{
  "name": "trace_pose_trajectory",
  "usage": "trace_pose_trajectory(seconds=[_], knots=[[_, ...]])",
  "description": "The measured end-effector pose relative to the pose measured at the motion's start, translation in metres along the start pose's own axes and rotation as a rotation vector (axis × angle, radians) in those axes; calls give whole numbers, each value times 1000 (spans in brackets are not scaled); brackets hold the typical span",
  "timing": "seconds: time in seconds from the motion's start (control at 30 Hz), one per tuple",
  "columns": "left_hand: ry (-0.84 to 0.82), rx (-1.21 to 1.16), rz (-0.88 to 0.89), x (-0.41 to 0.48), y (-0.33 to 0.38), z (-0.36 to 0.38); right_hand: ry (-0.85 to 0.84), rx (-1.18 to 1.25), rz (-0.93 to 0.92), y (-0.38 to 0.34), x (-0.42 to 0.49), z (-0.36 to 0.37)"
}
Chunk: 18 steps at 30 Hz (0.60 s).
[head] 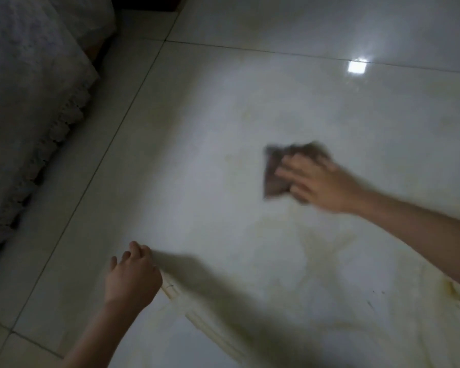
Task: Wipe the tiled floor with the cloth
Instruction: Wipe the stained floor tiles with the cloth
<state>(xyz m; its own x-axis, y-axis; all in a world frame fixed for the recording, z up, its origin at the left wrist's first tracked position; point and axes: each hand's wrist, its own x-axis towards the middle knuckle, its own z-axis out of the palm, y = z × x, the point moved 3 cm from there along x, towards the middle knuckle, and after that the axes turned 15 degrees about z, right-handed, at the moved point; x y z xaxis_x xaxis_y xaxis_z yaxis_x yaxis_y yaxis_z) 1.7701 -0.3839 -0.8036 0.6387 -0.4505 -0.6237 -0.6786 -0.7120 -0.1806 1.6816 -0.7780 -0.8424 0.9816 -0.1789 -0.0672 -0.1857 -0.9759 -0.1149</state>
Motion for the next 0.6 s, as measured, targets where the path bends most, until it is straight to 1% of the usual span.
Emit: trace_pose_trajectory(seconds=[0.07,0.1,0.13,0.17,0.2,0.23,0.3,0.37,0.43,0.5,0.6], knots=[[80,-119,-13,-4,0,3,-113,110,554,29,9,2],[134,-225,-19,-7,-2,5,-137,148,741,26,7,6],[200,-337,-15,-10,-3,6,-130,160,851,11,2,11],[268,-447,-5,-14,-6,9,-110,167,899,-14,-3,16],[323,-538,3,-19,-9,13,-81,177,891,-47,-9,20],[356,-590,9,-25,-11,17,-61,188,842,-82,-16,23],[379,-590,0,-40,-14,29,-26,199,650,-157,-39,26],[374,-562,-29,-55,-20,46,-59,168,418,-227,-70,29],[338,-525,-90,-72,-29,63,-123,127,175,-278,-98,32],[306,-522,-161,-88,-37,81,-233,16,-65,-300,-112,31],[280,-573,-240,-109,-44,107,-345,-182,-464,-289,-87,28]])
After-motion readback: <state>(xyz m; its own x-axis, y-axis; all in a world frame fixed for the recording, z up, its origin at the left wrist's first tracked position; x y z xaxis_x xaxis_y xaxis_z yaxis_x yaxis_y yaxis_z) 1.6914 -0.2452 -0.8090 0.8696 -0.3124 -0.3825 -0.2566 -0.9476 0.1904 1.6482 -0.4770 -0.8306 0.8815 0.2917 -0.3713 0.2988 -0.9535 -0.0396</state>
